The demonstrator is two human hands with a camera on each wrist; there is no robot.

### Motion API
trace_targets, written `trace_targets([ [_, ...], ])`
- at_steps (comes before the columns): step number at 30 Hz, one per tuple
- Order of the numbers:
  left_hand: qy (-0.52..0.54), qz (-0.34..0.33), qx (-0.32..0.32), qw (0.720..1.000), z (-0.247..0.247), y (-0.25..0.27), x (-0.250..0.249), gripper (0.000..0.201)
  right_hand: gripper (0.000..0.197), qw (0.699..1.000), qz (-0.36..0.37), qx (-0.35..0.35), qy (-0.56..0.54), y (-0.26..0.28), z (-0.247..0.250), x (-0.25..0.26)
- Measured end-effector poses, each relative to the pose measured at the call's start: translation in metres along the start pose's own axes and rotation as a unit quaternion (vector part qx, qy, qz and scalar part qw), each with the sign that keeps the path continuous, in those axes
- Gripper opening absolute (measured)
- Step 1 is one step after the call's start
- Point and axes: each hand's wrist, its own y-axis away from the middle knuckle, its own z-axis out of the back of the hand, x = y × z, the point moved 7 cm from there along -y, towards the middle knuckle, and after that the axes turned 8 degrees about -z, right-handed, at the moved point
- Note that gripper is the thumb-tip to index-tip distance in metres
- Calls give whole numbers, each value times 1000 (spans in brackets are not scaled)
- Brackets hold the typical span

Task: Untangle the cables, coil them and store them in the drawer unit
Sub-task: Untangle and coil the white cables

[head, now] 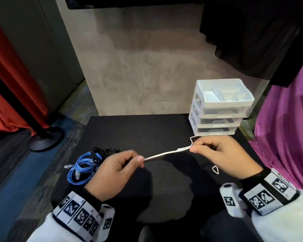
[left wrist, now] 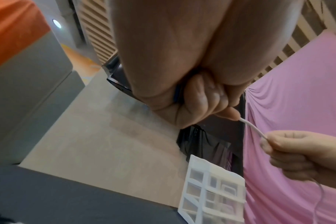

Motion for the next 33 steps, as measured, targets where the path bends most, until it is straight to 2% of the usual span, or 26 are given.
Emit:
trace_targets([
  [2, -7, 7, -35, 999, 17, 0, 8, 42, 17, 1000, -12, 9, 15, -3, 10, -10],
  [5, -3, 46, -89, 995, 42, 5, 22, 45, 11, 999, -29, -27, 21, -5, 34, -30],
  [6, 3, 69, -77, 995, 41, 8, 25, 44, 10, 999, -34, -36, 24, -5, 38, -38],
  [8, 68, 148, 11, 987, 18, 18, 31, 42, 11, 996, -45, -62, 37, -7, 39, -55],
  [10, 218, 225, 85, 946, -13, 32, 31, 39, 11, 991, -64, -108, 51, -7, 37, -70],
  [11, 296, 242, 87, 920, -21, 35, 26, 31, 12, 987, -69, -131, 63, -6, 34, -75],
  [13, 451, 237, 45, 859, -26, 33, 9, 20, 14, 981, -75, -142, 105, -1, 18, -78],
  [15, 567, 206, -27, 797, -21, 23, -8, 18, 11, 981, -66, -84, 162, 9, -16, -78],
  [17, 607, 170, -100, 769, -10, 12, -13, 27, 15, 977, -46, 31, 206, 26, -64, -72],
  [19, 596, 129, -128, 782, -4, 2, -12, 27, 25, 965, -2, 162, 208, 48, -110, -54],
  [21, 534, 133, -140, 823, -5, 0, -5, 27, 28, 949, 50, 247, 190, 67, -136, -23],
  [23, 447, 160, -143, 868, -10, 5, 5, 25, 25, 948, 83, 264, 155, 72, -134, 8],
  [25, 376, 175, -106, 904, -21, 11, 3, 25, 19, 965, 92, 227, 97, 65, -115, 32],
  [26, 362, 183, -75, 911, -28, 15, 1, 24, 15, 976, 91, 190, 61, 58, -102, 39],
  [28, 362, 199, 12, 911, -46, 22, -7, 23, 11, 991, 84, 105, 7, 40, -76, 42],
  [30, 377, 207, 82, 899, -60, 29, -15, 24, 10, 996, 48, 60, -38, 24, -60, 35],
  [33, 476, 182, 114, 853, -69, 30, -31, 23, 7, 980, -31, 99, -170, 12, -65, 21],
])
